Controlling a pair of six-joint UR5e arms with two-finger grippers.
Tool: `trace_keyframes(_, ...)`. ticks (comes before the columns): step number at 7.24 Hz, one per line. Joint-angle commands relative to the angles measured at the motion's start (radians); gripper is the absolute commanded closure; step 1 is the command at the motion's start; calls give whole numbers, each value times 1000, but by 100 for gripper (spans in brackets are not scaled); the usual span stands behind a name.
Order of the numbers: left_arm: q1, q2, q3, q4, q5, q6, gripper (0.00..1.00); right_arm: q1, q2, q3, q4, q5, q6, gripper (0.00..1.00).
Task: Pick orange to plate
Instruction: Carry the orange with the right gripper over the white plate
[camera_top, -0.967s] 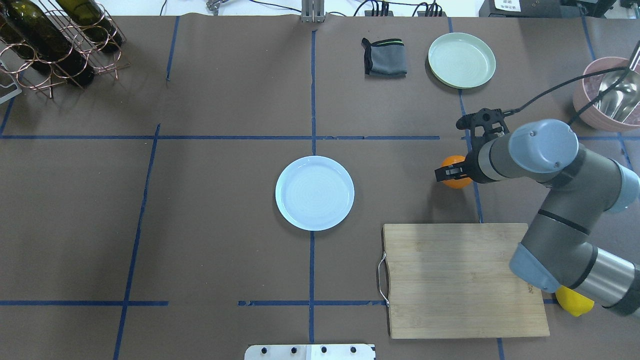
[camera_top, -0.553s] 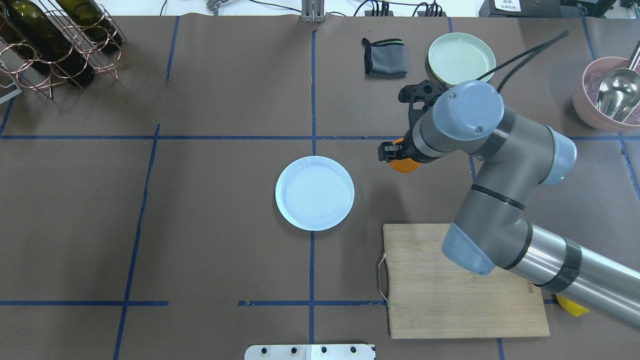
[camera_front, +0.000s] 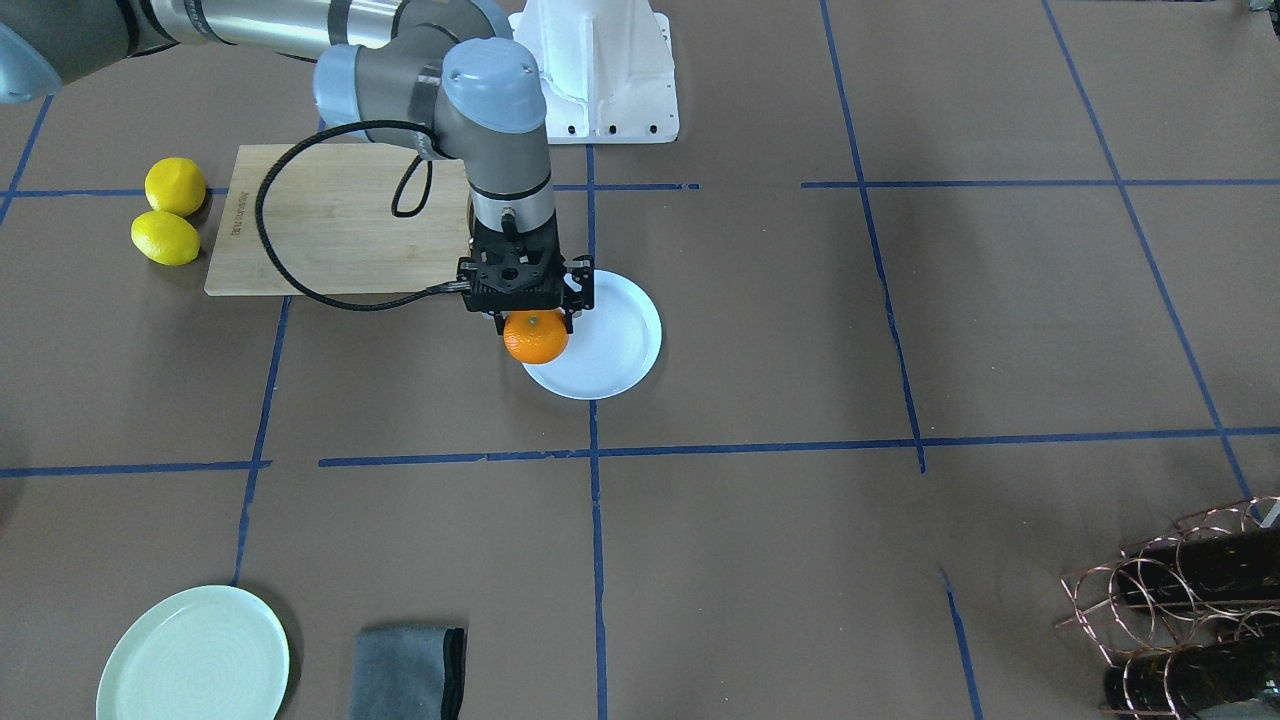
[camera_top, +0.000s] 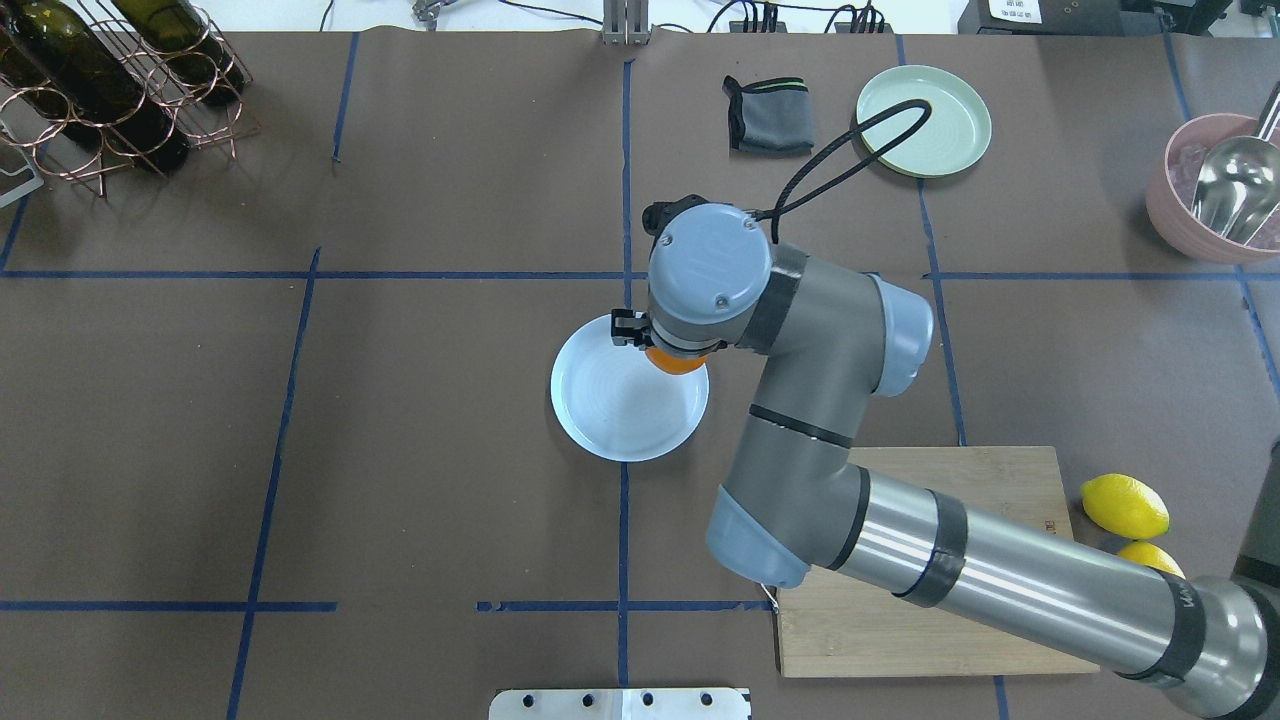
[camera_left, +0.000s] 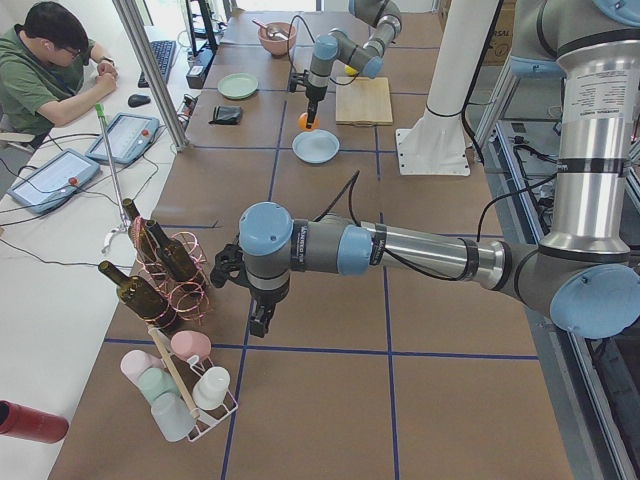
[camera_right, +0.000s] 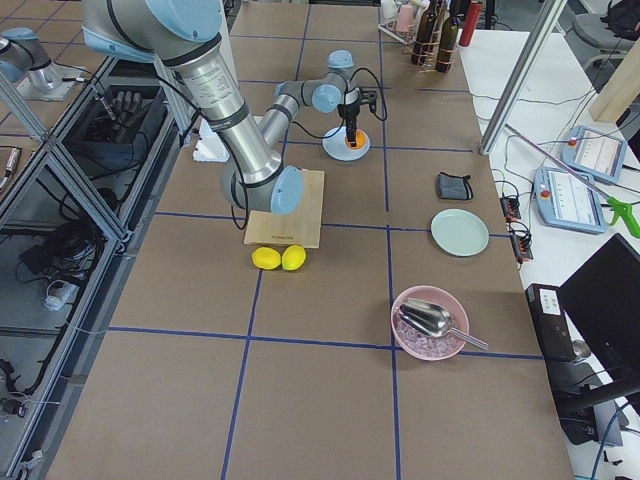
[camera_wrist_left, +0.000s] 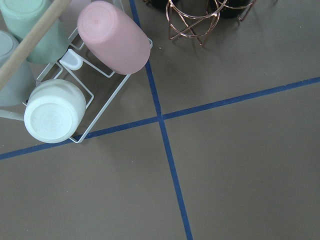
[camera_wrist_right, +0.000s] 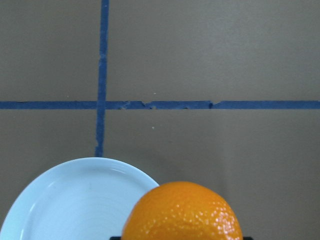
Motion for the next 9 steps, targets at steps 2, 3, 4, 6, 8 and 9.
trace_keyframes(2,1,1,-4,0,-1,0,0,-64,29,-41,4,-58,58,89)
trace_keyframes(3,-1,1,-7,0,-1,-1,0,-72,29,-57,5,-64,61,78)
trace_keyframes(4,-1,1,-11,3,1,0,0,-75,30,-67,7,-79,81,71)
trace_keyframes(6,-1,24,-20,3,1,0,0,-75,38,-67,10,-79,90,50)
trace_keyframes(8,-1,58,-62,5,1,-1,0,-77,41,-97,66,-87,122,28)
trace_keyframes(9,-1,63,-65,5,1,0,0,-75,41,-104,73,-96,121,0)
